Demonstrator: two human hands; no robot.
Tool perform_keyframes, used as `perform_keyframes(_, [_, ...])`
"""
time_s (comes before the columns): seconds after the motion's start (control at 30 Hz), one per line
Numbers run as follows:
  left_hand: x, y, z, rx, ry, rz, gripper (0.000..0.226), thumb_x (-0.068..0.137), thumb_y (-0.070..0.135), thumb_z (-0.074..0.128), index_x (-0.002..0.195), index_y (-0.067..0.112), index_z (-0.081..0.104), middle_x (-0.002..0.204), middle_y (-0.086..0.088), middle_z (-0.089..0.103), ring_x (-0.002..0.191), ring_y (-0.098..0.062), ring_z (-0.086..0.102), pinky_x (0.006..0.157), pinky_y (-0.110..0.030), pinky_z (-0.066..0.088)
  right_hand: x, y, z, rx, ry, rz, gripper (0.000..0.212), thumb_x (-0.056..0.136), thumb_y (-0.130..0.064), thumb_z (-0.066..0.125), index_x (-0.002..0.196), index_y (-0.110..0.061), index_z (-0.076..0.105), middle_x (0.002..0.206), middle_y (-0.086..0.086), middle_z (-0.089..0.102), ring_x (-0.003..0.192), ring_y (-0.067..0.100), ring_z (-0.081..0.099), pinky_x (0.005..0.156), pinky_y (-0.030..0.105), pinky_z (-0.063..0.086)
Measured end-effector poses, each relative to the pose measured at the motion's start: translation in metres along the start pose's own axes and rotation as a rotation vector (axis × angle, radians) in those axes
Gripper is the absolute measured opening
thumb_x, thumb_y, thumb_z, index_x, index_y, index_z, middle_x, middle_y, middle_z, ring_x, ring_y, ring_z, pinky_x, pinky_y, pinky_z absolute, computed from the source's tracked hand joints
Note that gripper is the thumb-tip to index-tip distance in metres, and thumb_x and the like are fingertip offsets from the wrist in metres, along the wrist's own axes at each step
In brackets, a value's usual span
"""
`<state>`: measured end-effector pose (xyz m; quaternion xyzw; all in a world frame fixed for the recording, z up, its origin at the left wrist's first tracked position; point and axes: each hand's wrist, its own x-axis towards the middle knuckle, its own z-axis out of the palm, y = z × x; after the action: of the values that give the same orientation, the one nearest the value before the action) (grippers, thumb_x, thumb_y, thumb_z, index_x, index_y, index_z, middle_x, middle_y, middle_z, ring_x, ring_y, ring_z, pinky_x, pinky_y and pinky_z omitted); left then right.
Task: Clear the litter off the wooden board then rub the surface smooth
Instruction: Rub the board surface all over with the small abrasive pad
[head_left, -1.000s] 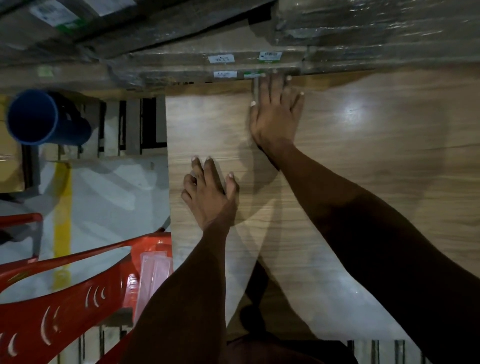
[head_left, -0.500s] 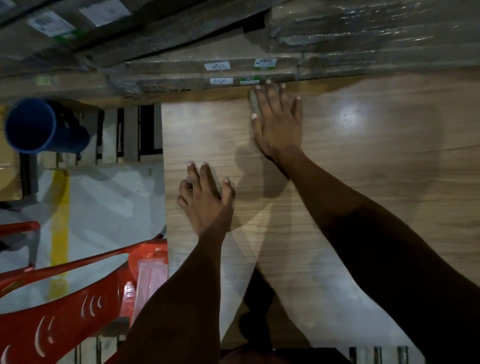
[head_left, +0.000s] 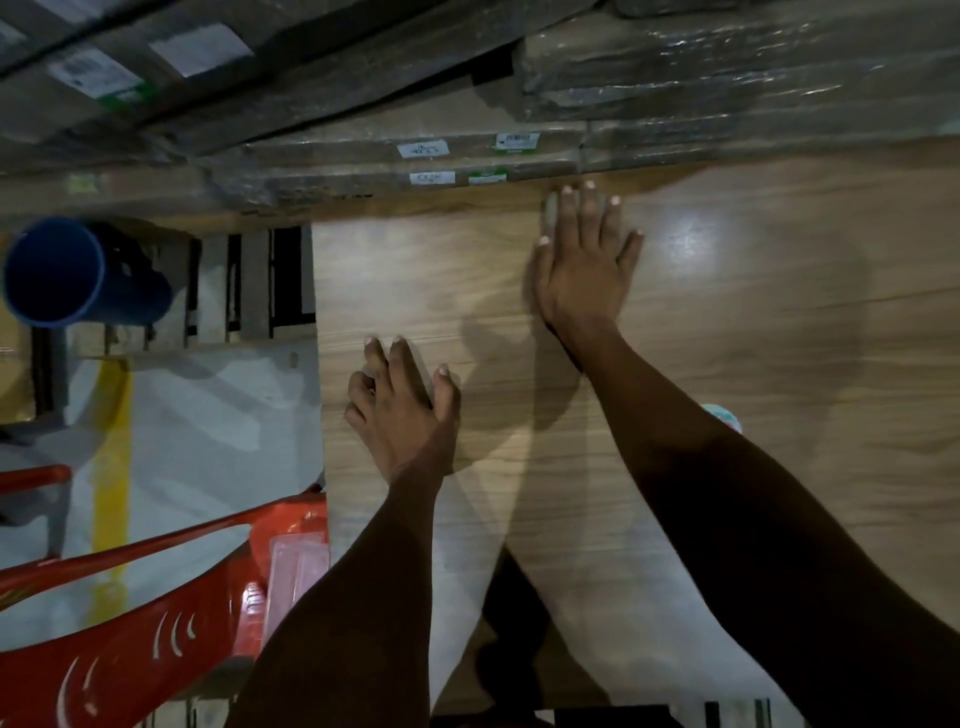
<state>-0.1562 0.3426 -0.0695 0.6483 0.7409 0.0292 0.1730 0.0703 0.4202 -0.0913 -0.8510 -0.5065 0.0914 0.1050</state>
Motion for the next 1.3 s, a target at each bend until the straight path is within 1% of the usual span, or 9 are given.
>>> perform_keyframes(0.07, [0.000,-0.001,0.001,0.007,0.002,-0.005,0.063,0.099,0.055,0.046,0.153,0.026,0.032,0.168,-0.005,0.020,0.142,-0.036,0.027,0.109,-0.056,0.027,-0.010,-0.014,0.001,0.005,-0.007,0.048,0.065,0.104,-0.045,0.026,0.165,-0.022,0.016,0.173,0.009,0.011,0.158,0.038,0.011,0.123,0.064,0.013])
perform_keyframes(0.23, [0.000,-0.002,0.002,0.005,0.006,0.004,0.063,0.098,0.055,0.046,0.153,0.027,0.031,0.168,-0.005,0.020,0.142,-0.036,0.027,0.110,-0.055,0.026,-0.055,-0.017,0.007,-0.076,-0.085,-0.351,0.062,0.106,-0.045,0.027,0.164,-0.024,0.018,0.173,0.005,0.015,0.158,0.034,0.013,0.123,0.064,0.014])
perform_keyframes(0.37, [-0.001,-0.002,0.002,0.008,0.007,0.016,0.063,0.099,0.055,0.045,0.153,0.026,0.030,0.168,-0.006,0.021,0.142,-0.037,0.027,0.110,-0.055,0.027,-0.049,0.009,0.001,-0.043,-0.042,-0.162,0.064,0.105,-0.046,0.029,0.164,-0.024,0.021,0.172,0.005,0.016,0.158,0.034,0.015,0.125,0.059,0.015])
perform_keyframes(0.5, [0.000,-0.003,0.003,0.025,0.025,0.014,0.063,0.099,0.054,0.046,0.153,0.025,0.032,0.167,-0.007,0.022,0.141,-0.037,0.029,0.109,-0.055,0.027,-0.056,0.008,0.001,-0.031,-0.027,0.023,0.068,0.103,-0.048,0.027,0.165,-0.022,0.017,0.173,0.007,0.012,0.158,0.036,0.012,0.123,0.064,0.013])
perform_keyframes(0.67, [-0.001,-0.004,0.004,0.020,0.023,0.039,0.063,0.098,0.054,0.046,0.152,0.025,0.031,0.167,-0.008,0.022,0.140,-0.037,0.030,0.108,-0.056,0.029,-0.098,-0.004,0.007,-0.085,-0.092,-0.240,0.065,0.105,-0.048,0.029,0.165,-0.025,0.017,0.174,0.002,0.011,0.159,0.031,0.010,0.122,0.066,0.012])
perform_keyframes(0.83, [-0.001,-0.005,0.005,0.017,0.034,0.040,0.062,0.098,0.054,0.045,0.151,0.025,0.033,0.167,-0.007,0.023,0.139,-0.037,0.030,0.107,-0.055,0.029,-0.105,0.022,0.003,-0.048,0.012,0.071,0.064,0.103,-0.046,0.037,0.163,-0.027,0.025,0.172,0.002,0.019,0.158,0.031,0.018,0.123,0.061,0.016])
perform_keyframes(0.93, [-0.001,-0.005,0.007,0.024,0.047,0.037,0.062,0.098,0.054,0.045,0.152,0.024,0.033,0.166,-0.006,0.025,0.138,-0.037,0.032,0.106,-0.054,0.029,-0.115,0.014,0.006,-0.044,0.020,0.164,0.067,0.102,-0.046,0.037,0.164,-0.025,0.022,0.172,0.004,0.016,0.158,0.033,0.016,0.122,0.063,0.016])
perform_keyframes(1.13, [-0.001,-0.005,0.007,0.022,0.041,0.050,0.063,0.099,0.054,0.044,0.152,0.023,0.033,0.166,-0.008,0.024,0.137,-0.039,0.032,0.105,-0.056,0.029,-0.155,0.004,0.008,-0.080,-0.071,-0.199,0.065,0.105,-0.047,0.032,0.165,-0.026,0.017,0.174,0.001,0.011,0.159,0.031,0.011,0.123,0.063,0.013])
perform_keyframes(1.3, [-0.001,-0.005,0.006,0.023,0.034,0.060,0.062,0.099,0.055,0.041,0.151,0.021,0.034,0.166,-0.009,0.024,0.135,-0.038,0.033,0.104,-0.055,0.030,-0.153,0.027,0.004,-0.062,0.027,0.146,0.066,0.103,-0.046,0.037,0.164,-0.026,0.023,0.172,0.001,0.018,0.158,0.030,0.018,0.124,0.061,0.015])
